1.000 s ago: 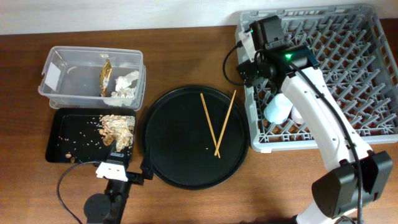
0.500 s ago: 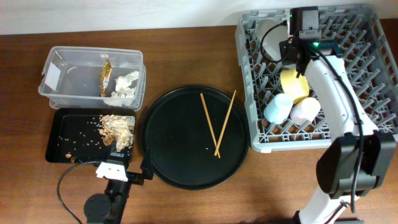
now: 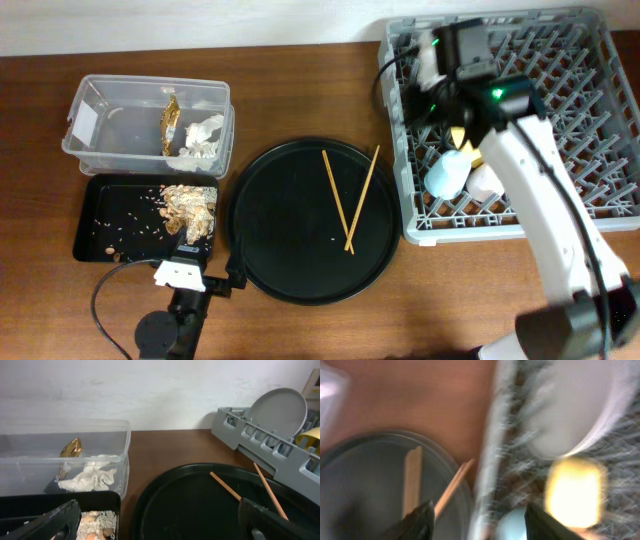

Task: Sort waste into correct bins and load items into the dishwasher rack
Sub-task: 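Grasp one wooden chopstick with the right gripper and put it in rack, then grasp the second chopstick and place it in the rack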

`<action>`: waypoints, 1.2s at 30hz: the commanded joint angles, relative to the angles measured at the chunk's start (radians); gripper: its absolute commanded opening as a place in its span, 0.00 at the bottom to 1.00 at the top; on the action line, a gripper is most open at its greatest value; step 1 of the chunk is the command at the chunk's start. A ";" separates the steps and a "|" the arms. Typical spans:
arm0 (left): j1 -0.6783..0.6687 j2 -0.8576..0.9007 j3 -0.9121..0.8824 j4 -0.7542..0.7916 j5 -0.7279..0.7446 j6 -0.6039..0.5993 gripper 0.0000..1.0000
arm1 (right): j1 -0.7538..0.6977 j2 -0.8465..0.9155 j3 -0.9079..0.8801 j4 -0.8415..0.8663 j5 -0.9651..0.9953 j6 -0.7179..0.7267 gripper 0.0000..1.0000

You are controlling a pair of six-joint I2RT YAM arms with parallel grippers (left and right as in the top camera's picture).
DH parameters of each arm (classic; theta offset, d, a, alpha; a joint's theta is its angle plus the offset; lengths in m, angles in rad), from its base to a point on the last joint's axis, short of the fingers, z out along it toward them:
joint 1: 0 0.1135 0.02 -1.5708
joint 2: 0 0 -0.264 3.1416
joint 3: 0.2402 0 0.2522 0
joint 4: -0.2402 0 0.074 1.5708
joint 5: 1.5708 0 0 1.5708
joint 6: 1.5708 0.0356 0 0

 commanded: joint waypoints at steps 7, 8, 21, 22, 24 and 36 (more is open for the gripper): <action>0.002 -0.005 -0.005 -0.002 0.000 0.016 0.99 | 0.236 0.146 -0.546 0.246 -0.104 0.595 0.48; 0.002 -0.005 -0.005 -0.002 0.000 0.016 0.99 | 0.245 0.148 -0.579 0.286 -0.099 0.595 0.47; 0.002 -0.005 -0.005 -0.002 0.000 0.016 0.99 | 0.035 -0.181 -0.404 0.338 0.265 0.064 0.04; 0.002 -0.005 -0.005 -0.002 0.000 0.016 0.99 | 0.001 -0.137 -0.403 0.354 0.264 0.027 0.04; 0.002 -0.005 -0.005 -0.002 0.000 0.016 0.99 | -0.038 -0.024 -0.404 0.369 0.224 -0.013 0.04; 0.002 -0.005 -0.005 -0.002 0.000 0.016 0.99 | 0.406 0.182 -0.410 0.249 0.056 0.402 0.56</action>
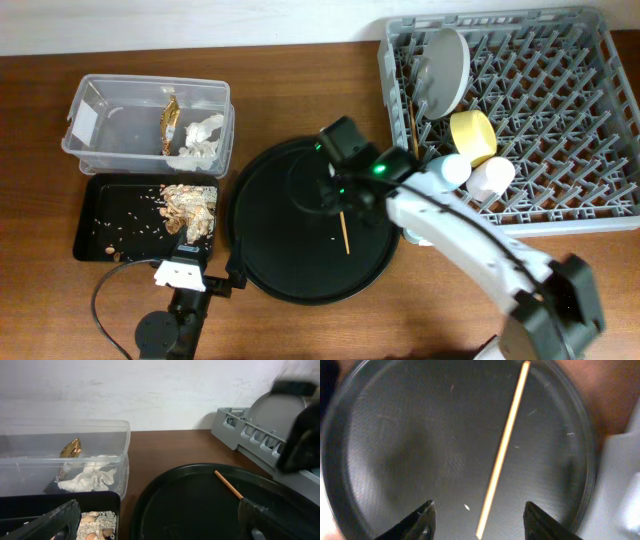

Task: Sort waste into correct bins and load items into the dishwasher rack

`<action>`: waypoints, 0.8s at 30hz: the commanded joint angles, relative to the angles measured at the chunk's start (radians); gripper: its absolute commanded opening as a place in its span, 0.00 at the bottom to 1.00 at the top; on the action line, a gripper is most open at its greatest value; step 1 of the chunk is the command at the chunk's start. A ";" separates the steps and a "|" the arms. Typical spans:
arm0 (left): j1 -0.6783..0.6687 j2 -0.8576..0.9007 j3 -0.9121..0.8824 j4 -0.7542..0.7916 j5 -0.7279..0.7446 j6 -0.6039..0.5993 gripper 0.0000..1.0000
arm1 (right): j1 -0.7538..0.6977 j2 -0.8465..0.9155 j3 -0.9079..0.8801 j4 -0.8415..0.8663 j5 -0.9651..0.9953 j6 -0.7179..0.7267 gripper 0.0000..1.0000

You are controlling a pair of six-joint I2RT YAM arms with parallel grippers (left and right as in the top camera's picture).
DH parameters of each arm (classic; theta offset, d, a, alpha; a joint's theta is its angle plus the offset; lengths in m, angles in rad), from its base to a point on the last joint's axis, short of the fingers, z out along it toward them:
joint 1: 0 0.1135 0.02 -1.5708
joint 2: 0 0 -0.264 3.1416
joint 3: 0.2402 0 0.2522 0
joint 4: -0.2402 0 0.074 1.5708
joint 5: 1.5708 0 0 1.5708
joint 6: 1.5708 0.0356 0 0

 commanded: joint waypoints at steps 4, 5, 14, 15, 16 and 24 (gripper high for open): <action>0.002 -0.005 -0.005 -0.002 0.000 0.016 0.99 | -0.024 0.336 -0.043 0.076 -0.010 0.189 0.19; 0.002 -0.005 -0.005 -0.002 0.000 0.016 0.99 | -0.023 0.344 -0.043 0.071 -0.013 0.189 0.16; 0.002 -0.005 -0.005 -0.002 0.000 0.016 0.99 | -0.327 -0.068 0.164 -0.037 0.277 -0.108 0.04; 0.002 -0.005 -0.005 -0.002 0.000 0.016 1.00 | -0.370 -0.016 0.162 -0.032 0.277 -0.130 0.04; 0.002 -0.005 -0.005 -0.002 0.000 0.016 0.99 | -0.393 0.042 0.162 -0.029 0.273 -0.132 0.04; 0.002 -0.005 -0.005 -0.002 0.000 0.016 0.99 | -0.159 -0.341 0.294 -0.280 0.114 -0.164 0.64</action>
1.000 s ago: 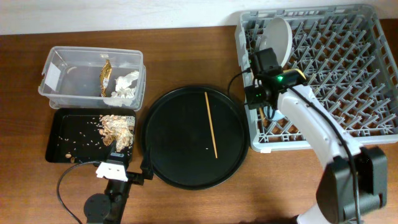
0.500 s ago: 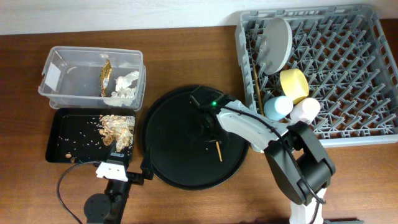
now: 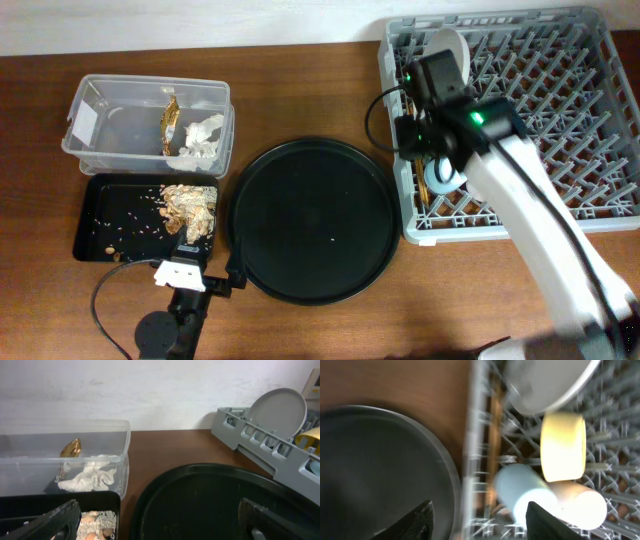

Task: Sort waste into correct bins and load items into the dishwasher rack

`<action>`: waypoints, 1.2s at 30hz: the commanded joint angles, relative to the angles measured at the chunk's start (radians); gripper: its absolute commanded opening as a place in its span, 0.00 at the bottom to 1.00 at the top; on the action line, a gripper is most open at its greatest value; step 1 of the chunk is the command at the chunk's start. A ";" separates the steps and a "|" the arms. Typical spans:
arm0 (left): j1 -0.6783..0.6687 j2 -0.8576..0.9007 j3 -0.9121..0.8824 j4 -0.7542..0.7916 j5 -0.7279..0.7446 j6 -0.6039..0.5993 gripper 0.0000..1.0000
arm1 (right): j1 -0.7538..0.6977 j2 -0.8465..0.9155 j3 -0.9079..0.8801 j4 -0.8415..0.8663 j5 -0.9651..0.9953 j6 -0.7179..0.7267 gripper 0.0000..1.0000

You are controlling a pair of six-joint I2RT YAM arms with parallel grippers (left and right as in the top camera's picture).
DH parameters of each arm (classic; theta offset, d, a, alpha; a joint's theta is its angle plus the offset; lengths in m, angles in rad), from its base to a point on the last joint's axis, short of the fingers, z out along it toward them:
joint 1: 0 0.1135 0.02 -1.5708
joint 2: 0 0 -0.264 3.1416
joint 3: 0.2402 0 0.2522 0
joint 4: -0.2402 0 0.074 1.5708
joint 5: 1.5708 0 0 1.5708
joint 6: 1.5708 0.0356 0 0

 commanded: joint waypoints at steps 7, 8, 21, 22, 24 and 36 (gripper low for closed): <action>0.002 -0.004 -0.005 -0.003 0.000 0.016 0.99 | 0.469 -0.453 0.038 -0.183 -0.057 -0.031 0.99; 0.002 -0.004 -0.005 -0.003 0.000 0.016 0.99 | 0.469 -0.504 0.038 -0.183 -0.006 -0.032 0.99; 0.002 -0.004 -0.005 -0.003 0.000 0.016 0.99 | -0.159 -1.473 -1.196 0.555 -0.280 -0.210 0.99; 0.002 -0.004 -0.005 -0.003 0.000 0.016 0.99 | -0.169 -1.545 -1.314 0.644 -0.324 -0.210 0.99; 0.002 -0.004 -0.005 -0.003 0.000 0.016 0.99 | -0.185 -1.550 -1.491 0.886 -0.382 -0.209 0.99; 0.002 -0.004 -0.005 -0.003 0.000 0.016 0.99 | -0.185 -1.547 -1.627 1.025 -0.375 -0.210 0.98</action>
